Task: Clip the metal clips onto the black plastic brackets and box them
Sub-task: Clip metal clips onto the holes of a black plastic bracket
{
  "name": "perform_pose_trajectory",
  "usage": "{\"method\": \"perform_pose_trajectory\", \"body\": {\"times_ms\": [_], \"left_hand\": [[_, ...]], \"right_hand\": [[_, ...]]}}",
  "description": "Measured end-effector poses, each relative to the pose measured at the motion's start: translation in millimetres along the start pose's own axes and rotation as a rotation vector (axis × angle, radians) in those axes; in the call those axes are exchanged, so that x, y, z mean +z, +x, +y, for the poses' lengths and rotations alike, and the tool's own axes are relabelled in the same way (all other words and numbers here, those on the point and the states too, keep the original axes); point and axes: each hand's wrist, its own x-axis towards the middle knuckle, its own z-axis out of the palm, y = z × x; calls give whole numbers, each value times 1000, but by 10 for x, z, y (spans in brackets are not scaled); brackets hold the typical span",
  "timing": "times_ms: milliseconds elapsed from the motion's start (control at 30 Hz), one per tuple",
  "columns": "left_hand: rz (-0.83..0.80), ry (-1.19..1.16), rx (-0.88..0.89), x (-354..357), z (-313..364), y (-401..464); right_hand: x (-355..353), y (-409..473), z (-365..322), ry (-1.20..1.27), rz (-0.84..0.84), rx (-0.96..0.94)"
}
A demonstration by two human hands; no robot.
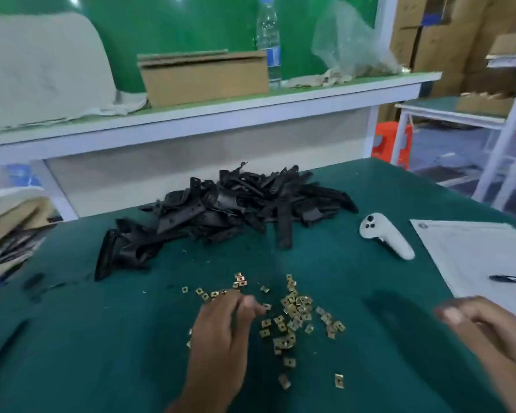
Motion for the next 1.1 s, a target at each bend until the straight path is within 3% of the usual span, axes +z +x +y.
{"method": "perform_pose_trajectory", "body": {"times_ms": [33, 133, 333, 433, 533, 667, 733, 833, 933, 967, 1033, 1100], "left_hand": [[79, 41, -38, -82, -195, 33], [247, 31, -127, -96, -434, 50], [337, 26, -106, -8, -590, 117], [326, 38, -116, 2, -630, 140], [340, 47, -70, 0, -648, 156], [309, -32, -105, 8, -593, 137], [264, -196, -103, 22, -539, 114], [223, -478, -91, 21, -497, 104], [388, -656, -153, -68, -519, 157], [459, -648, -172, -128, -540, 200], [533, -695, -240, -239, -615, 271], [553, -826, -310, -333, -692, 307]], "right_hand": [[218, 199, -204, -2, -12, -79], [951, 804, -696, -76, -254, -196], [2222, 2016, -872, 8, -300, 237], [2472, 2245, -819, -63, -298, 291], [2406, 2225, -789, -87, -193, 139], [2015, 1691, -855, -130, -97, -392], [1879, 1291, -976, -237, -200, -584], [1952, 757, -1167, -541, -371, -725], [2058, 475, -1228, -513, -520, -851], [2060, 461, -1241, -408, -616, -836], [2040, 550, -1201, -137, -766, -631], [2016, 726, -1078, 15, -748, -461]]}}
